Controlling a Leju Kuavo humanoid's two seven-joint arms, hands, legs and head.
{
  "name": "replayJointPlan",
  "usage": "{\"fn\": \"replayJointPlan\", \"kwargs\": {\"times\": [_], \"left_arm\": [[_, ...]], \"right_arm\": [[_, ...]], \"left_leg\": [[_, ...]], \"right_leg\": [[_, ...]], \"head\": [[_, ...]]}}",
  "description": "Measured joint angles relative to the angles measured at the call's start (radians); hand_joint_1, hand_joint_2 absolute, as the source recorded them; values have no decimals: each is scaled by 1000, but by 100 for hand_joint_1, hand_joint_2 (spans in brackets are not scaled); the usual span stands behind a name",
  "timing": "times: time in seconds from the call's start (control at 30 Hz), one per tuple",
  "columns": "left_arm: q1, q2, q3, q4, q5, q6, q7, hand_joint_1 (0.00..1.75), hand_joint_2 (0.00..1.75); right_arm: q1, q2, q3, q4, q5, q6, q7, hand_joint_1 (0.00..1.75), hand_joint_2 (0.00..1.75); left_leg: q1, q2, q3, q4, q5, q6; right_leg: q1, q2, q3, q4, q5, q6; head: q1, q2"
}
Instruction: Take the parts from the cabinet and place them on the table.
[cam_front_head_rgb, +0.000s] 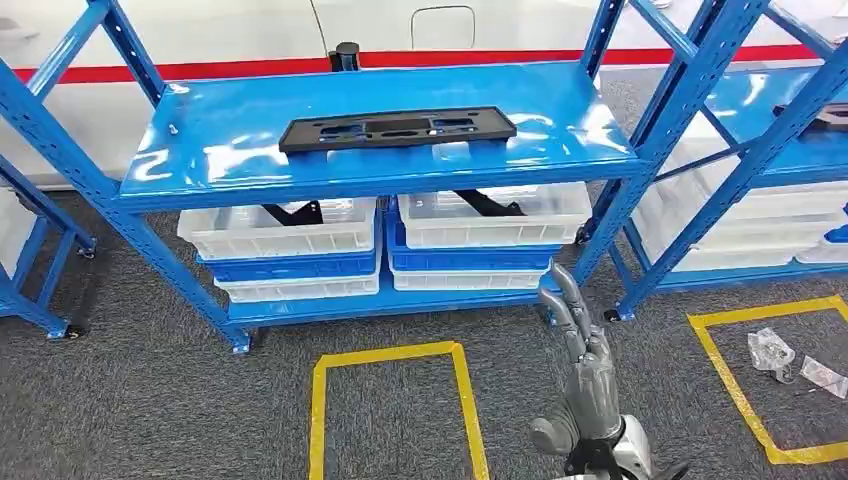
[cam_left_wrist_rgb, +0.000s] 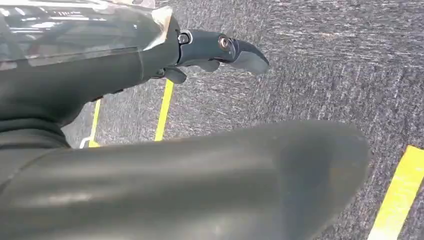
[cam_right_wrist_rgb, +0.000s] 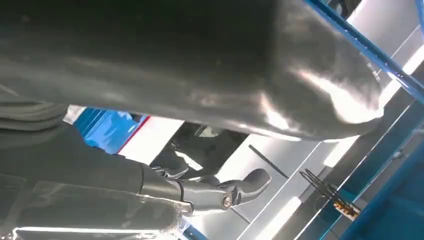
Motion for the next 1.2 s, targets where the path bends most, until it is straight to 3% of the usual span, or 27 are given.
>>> {"fn": "replayJointPlan", "kwargs": {"times": [0.07,0.13,0.2,0.27,0.3,0.33,0.4,0.43,0.47,0.53,0.57,0.6,0.67,0.7,0.73,0.77,0.8,0.83,0.9,0.93,0.97,1.0,1.07,1.1,1.13,1.17,1.2], "left_arm": [[0,-2,2,0,1,6,1,0,0],[-3,-3,3,0,4,13,1,0,0],[-6,-5,3,0,5,16,1,0,0],[-11,-6,4,0,5,18,1,0,0],[-13,-8,5,0,5,19,1,0,0],[-13,-9,6,1,5,19,1,0,0],[-8,-9,8,2,6,20,2,0,0],[-7,-9,8,2,6,20,2,0,0],[-5,-9,11,2,8,21,2,0,0],[-4,-9,16,2,8,21,2,0,0],[-4,-9,17,2,8,21,2,0,0],[-6,-9,17,2,8,21,2,0,0],[-12,-10,17,3,8,21,2,0,0],[-12,-10,17,3,8,21,2,0,0],[-12,-10,17,3,8,21,2,0,0],[-11,-11,17,4,8,21,2,0,0],[-11,-11,17,5,8,21,2,0,0],[-10,-11,18,5,8,22,2,0,0],[-9,-11,18,5,8,22,2,0,0],[-6,-11,18,5,8,22,2,0,0],[-3,-11,18,6,10,22,2,0,0],[0,-11,18,6,12,22,2,0,0],[1,-11,18,6,13,22,2,0,0],[4,-13,19,6,14,22,2,0,0],[3,-13,20,7,13,22,2,0,0],[1,-14,20,8,14,22,2,0,0],[0,-14,20,8,14,22,3,0,0]], "right_arm": [[-1,0,6,0,0,-3,0,0,0],[-4,0,12,1,-7,-5,0,0,0],[-6,-1,14,1,-10,-5,-1,0,0],[-12,0,16,1,-12,-6,-4,0,0],[-16,0,18,1,-15,-6,-5,0,0],[-22,1,20,2,-16,-6,-6,0,0],[-23,1,21,5,-17,-6,-6,0,0],[-23,1,21,7,-18,-6,-6,0,0],[-23,1,21,9,-18,-6,-6,0,0],[-27,2,22,11,-18,-6,-6,0,0],[-30,2,22,11,-18,-6,-6,0,0],[-34,3,23,12,-18,-6,-6,0,0],[-36,4,23,11,-17,-6,-7,0,0],[-34,5,23,12,-18,-6,-7,0,0],[-34,6,23,12,-18,-6,-8,0,0],[-37,5,23,12,-19,-6,-7,0,0],[-40,5,23,13,-19,-6,-8,0,0],[-43,4,24,13,-18,-6,-8,0,0],[-38,4,24,15,-19,-6,-8,0,0],[-37,4,24,16,-19,-6,-8,0,0],[-36,2,24,18,-19,-6,-8,0,0],[-36,1,24,19,-20,-6,-8,0,0],[-35,1,24,20,-20,-7,-8,0,0],[-33,1,24,21,-21,-7,-8,0,0],[-30,1,24,23,-21,-8,-8,0,0],[-31,1,25,24,-20,-8,-6,0,0],[-34,3,25,21,-21,-10,-6,0,0]], "left_leg": [[2,1,11,1,-19,-15],[-3,1,20,3,-42,-27],[2,5,32,-6,-47,-38],[9,-6,36,21,-60,-49],[10,-14,2,82,-79,-54],[11,-17,-67,188,-114,-58],[13,-17,-185,339,-139,-63],[13,-17,-223,360,-118,-63],[13,-17,-235,331,-70,-61],[13,-18,-204,180,59,-53],[13,-18,-180,103,103,-49],[8,-19,-161,60,108,-46],[1,-15,-143,49,86,-36],[1,-23,-134,25,85,-28],[1,-24,-120,21,80,-21],[6,-30,-89,10,80,-9],[5,-26,-74,11,74,-1],[4,-27,-71,11,68,5],[2,-27,-62,11,49,9],[0,-28,-53,11,40,9],[-1,-28,-43,11,31,9],[-2,-28,-28,11,19,7],[-5,-28,2,11,-4,4],[-5,-28,6,9,-19,2],[-8,-28,31,14,-33,-3],[-8,-28,33,8,-47,-13],[-8,-27,52,7,-49,-18]], "right_leg": [[-9,-15,74,-170,65,18],[1,-3,95,-176,38,-27],[10,1,97,-176,28,-46],[-3,9,118,-179,18,-65],[-4,8,127,-179,9,-78],[-4,8,136,-179,0,-83],[-3,12,156,-180,-19,-84],[-3,17,172,-180,-30,-84],[-3,20,181,-181,-43,-82],[-6,24,216,-183,-66,-78],[-6,24,230,-186,-75,-76],[-1,27,248,-191,-92,-69],[-1,29,273,-231,-106,-53],[0,29,305,-215,-74,-37],[0,29,309,-220,-62,-25],[1,25,307,-210,-69,-22],[1,17,289,-158,-73,-24],[2,16,244,-91,-84,-28],[3,16,123,57,-152,-44],[3,15,80,89,-180,-47],[3,15,57,82,-182,-41],[3,15,52,37,-164,-31],[5,12,68,-98,-83,-16],[11,3,77,-165,15,-10],[10,-3,76,-171,36,-16],[21,-6,93,-175,28,-39],[23,-3,105,-179,25,-48]], "head": [[4,0],[0,0],[0,0],[-2,0],[-9,0],[-7,0],[-8,0],[-7,0],[-8,0],[-8,0],[-8,0],[-8,0],[-10,0],[-8,0],[-7,0],[-8,0],[-3,0],[0,0],[3,0],[3,0],[2,0],[4,0],[4,0],[5,0],[-4,0],[-1,0],[-2,0]]}}
